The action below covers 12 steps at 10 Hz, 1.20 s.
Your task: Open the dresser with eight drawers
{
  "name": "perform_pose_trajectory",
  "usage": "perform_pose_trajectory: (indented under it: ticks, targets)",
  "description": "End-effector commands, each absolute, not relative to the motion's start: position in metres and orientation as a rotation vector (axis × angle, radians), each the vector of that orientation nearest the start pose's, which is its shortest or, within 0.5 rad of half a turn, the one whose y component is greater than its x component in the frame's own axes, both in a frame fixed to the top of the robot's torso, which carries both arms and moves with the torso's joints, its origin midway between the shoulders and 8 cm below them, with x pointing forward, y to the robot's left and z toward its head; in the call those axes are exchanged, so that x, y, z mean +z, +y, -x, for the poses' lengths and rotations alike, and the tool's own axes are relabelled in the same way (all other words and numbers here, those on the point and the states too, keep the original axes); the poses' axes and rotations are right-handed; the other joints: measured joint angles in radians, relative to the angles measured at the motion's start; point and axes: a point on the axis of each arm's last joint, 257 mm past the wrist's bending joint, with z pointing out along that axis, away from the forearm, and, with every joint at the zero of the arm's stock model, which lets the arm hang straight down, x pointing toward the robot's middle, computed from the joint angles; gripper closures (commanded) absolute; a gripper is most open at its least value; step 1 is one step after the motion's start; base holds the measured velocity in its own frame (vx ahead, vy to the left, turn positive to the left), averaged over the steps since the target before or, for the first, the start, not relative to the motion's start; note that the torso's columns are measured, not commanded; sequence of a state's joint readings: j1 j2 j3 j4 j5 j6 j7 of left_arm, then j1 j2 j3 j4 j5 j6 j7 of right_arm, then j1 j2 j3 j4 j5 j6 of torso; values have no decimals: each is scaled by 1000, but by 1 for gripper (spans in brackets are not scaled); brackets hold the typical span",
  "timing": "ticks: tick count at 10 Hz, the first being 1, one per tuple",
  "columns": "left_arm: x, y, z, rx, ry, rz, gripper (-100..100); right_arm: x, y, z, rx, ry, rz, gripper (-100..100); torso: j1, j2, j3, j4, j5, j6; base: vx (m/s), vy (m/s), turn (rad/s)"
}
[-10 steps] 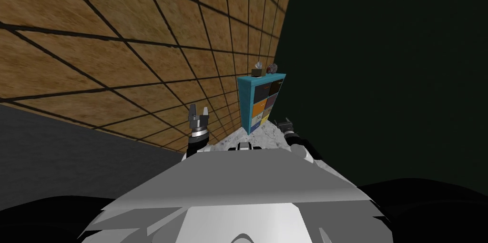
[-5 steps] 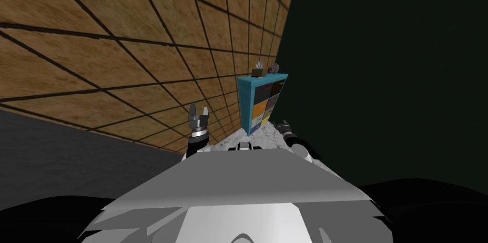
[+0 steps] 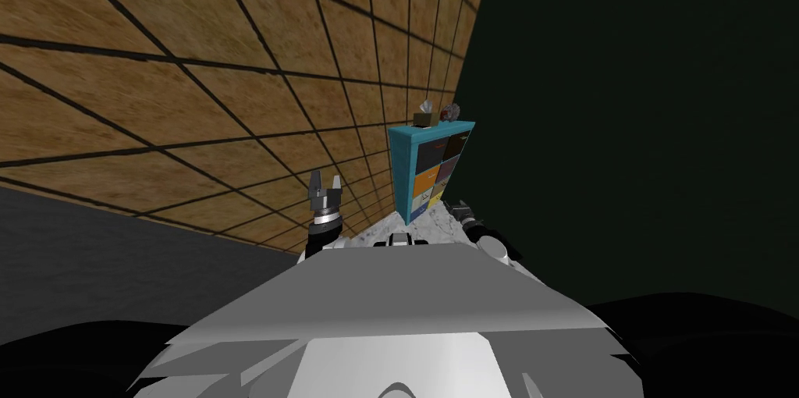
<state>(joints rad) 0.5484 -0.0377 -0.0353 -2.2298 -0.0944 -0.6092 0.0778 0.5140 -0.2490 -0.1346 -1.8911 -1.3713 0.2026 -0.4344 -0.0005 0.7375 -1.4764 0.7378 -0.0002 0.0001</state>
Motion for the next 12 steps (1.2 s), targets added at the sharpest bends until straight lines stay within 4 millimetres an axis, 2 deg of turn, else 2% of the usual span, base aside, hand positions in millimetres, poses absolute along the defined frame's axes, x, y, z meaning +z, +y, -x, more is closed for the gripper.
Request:
perform_pose_trajectory:
  ticks: [1, 2, 3, 4, 5, 6, 7, 9, 12]
  targets:
    - [7, 262, -334, -1343, 612, 644, 0, -304, -351, -382, -1895, 45, 2472, -100, 2, 2, 1, 0, 1, 0, 49, -32, 55]
    - [7, 262, -334, -1343, 612, 644, 0, -302, -350, -383, -1891, 78, 2449, -100, 1, 1, 1, 0, 0, 0, 57, -34, 38]
    - [7, 262, -334, -1343, 612, 644, 0, -312, -343, -382, -1825, 123, 2415, -100, 1, 0, 0, 0, 0, 0, 68, -44, 70]
    - [7, 262, -334, -1343, 612, 644, 0, -311, -341, -383, -1819, 144, 2396, -100, 0, -1, 0, 0, 0, 0, 58, -44, 27]
    - [7, 262, -334, -1342, 612, 644, 0, -319, -333, -382, -1757, 177, 2363, -100, 0, 0, 0, 0, 0, 0, 73, -48, 51]
    - [7, 262, -334, -1342, 612, 644, 0, -317, -332, -383, -1752, 203, 2340, -100, 0, 0, 0, 0, 0, 0, 69, -41, 31]
    - [7, 262, -334, -1342, 612, 644, 0, -324, -323, -382, -1693, 231, 2305, -100, 1, 1, 0, 0, 0, 0, 71, -48, 56]
    - [7, 262, -334, -1342, 612, 644, 0, -321, -323, -383, -1689, 262, 2277, -100, 1, 1, 1, 0, 0, 0, 39, -33, 12]
    - [7, 262, -334, -1343, 612, 644, 0, -328, -304, -384, -1580, 337, 2172, -100, 0, 0, 0, 0, 0, 0, 45, -36, 46]
